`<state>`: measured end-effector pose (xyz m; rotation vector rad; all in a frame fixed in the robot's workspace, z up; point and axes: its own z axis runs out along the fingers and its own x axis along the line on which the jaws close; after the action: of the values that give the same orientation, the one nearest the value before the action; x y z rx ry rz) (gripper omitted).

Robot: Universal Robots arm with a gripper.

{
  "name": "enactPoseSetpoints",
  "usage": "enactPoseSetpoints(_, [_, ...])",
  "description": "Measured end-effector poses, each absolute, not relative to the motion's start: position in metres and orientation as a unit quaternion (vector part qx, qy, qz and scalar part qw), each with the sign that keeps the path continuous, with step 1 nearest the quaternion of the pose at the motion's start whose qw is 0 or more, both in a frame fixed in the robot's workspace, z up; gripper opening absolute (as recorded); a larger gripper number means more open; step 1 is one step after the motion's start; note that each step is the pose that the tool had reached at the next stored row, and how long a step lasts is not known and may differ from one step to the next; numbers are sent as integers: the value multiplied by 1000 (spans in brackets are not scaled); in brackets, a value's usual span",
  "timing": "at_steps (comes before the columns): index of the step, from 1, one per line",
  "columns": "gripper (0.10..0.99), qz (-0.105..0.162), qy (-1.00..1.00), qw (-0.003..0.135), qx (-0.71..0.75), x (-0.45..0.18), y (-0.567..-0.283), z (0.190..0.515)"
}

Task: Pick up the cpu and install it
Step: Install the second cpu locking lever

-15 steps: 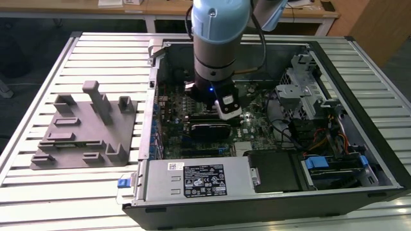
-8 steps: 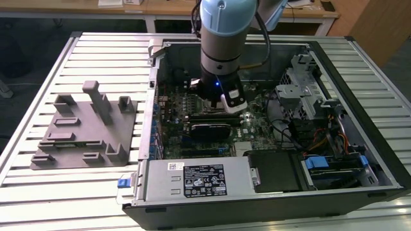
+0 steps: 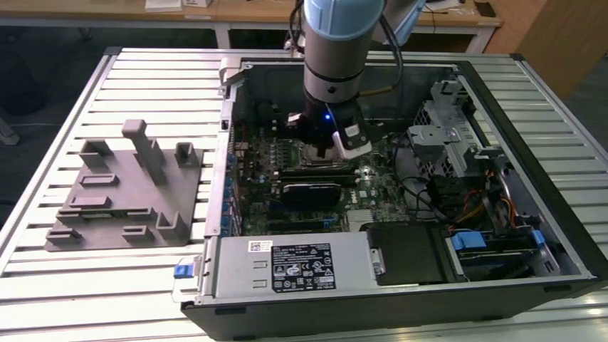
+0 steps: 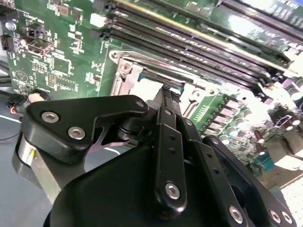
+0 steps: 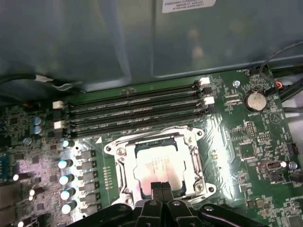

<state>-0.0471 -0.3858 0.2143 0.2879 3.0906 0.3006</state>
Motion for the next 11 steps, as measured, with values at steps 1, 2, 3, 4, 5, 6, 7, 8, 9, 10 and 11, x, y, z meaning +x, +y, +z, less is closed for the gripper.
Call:
enactPoseSetpoints(1, [106, 94, 991, 12, 92, -46, -383, 214])
enactPoseSetpoints(2, [106, 91, 992, 12, 92, -45, -380, 214])
enactPoseSetpoints(3, [106, 88, 992, 12, 92, -45, -377, 214])
enactPoseSetpoints(4, [106, 85, 992, 13, 92, -44, -374, 214])
enactPoseSetpoints(5, [106, 81, 992, 13, 92, -43, -372, 214])
enactPoseSetpoints(6, [106, 78, 993, 13, 92, -43, -369, 214])
enactPoseSetpoints(7, [106, 74, 993, 14, 92, -43, -367, 214])
enactPoseSetpoints(8, [106, 71, 993, 14, 92, -42, -366, 214])
enactPoseSetpoints(9, [106, 68, 993, 14, 92, -42, -365, 214])
enactPoseSetpoints(10, [106, 65, 994, 14, 92, -42, -364, 214])
enactPoseSetpoints(11, [106, 65, 994, 14, 92, -42, -364, 214])
